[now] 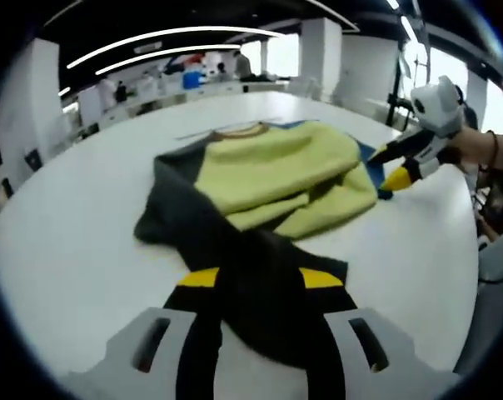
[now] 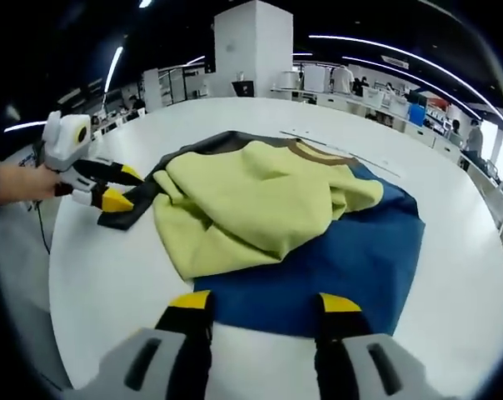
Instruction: Fold the garment on the visible template until the final outline fits inside the template.
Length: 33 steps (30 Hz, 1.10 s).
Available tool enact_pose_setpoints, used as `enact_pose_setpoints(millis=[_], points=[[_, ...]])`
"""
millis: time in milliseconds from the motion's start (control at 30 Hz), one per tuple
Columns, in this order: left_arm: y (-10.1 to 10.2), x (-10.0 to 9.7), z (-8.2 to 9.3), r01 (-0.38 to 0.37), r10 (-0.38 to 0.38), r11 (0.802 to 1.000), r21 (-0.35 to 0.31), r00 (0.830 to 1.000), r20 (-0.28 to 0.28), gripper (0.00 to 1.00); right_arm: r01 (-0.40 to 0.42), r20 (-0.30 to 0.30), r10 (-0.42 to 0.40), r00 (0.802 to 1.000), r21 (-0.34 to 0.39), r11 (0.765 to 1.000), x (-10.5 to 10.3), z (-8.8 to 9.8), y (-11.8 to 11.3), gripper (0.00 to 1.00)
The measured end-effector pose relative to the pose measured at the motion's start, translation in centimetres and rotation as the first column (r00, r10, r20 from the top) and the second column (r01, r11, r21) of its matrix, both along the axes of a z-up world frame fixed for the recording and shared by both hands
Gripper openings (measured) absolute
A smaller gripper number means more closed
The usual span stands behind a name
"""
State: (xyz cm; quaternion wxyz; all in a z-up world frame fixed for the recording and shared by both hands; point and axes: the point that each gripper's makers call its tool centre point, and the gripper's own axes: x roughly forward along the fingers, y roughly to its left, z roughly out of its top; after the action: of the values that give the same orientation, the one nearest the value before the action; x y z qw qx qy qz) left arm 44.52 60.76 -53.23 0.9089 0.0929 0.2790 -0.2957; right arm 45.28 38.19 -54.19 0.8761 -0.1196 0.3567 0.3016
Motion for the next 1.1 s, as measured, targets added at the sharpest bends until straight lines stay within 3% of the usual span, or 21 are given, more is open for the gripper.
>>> enact_pose_setpoints(millis=[33, 267, 333, 367, 400, 533, 800, 1100], points=[[0.3, -0.4, -0.4, -0.014, 0.014, 1.000, 0.010, 0.999, -0.034, 0.31, 0.000, 0.001, 0.000, 1.000, 0.000, 1.000, 0.0, 0.0, 0.0, 0.45], [0.9, 0.1, -0.4, -0.085, 0.084, 0.996, -0.008, 0.996, -0.005, 0.23, 0.012, 0.017, -0.012, 1.000, 0.013, 1.000, -0.2, 0.0, 0.4, 0.33], [1.1, 0.3, -0.5, -0.100, 0.100, 0.995, -0.001, 0.995, -0.001, 0.18, 0.013, 0.022, -0.014, 1.000, 0.016, 1.000, -0.3, 0.1, 0.7, 0.20], [1.0, 0.3, -0.4, -0.102, 0.102, 0.995, -0.001, 0.995, -0.005, 0.15, 0.014, 0.044, -0.013, 0.999, -0.029, 0.999, 0.0, 0.0, 0.1, 0.14], [0.8, 0.2, -0.4, -0.106, 0.106, 0.994, 0.004, 0.994, -0.008, 0.11, 0.017, 0.031, -0.016, 0.999, -0.004, 1.000, -0.3, 0.0, 0.5, 0.07], [0.6, 0.1, -0.4, -0.085, 0.085, 0.996, 0.028, 0.996, -0.004, 0.02, 0.018, 0.041, -0.017, 0.999, -0.011, 1.000, -0.2, 0.0, 0.4, 0.00], [1.6, -0.4, -0.3, -0.135, 0.136, 0.991, 0.024, 0.990, -0.027, 0.00, 0.040, 0.003, -0.040, 0.999, 0.024, 0.999, 0.0, 0.2, 0.0, 0.00], [5.2, 0.1, 1.7, -0.186, 0.186, 0.981, 0.048, 0.982, 0.021, 0.00, 0.045, 0.044, -0.046, 0.998, 0.032, 0.998, 0.5, 2.5, -1.3, 0.00]])
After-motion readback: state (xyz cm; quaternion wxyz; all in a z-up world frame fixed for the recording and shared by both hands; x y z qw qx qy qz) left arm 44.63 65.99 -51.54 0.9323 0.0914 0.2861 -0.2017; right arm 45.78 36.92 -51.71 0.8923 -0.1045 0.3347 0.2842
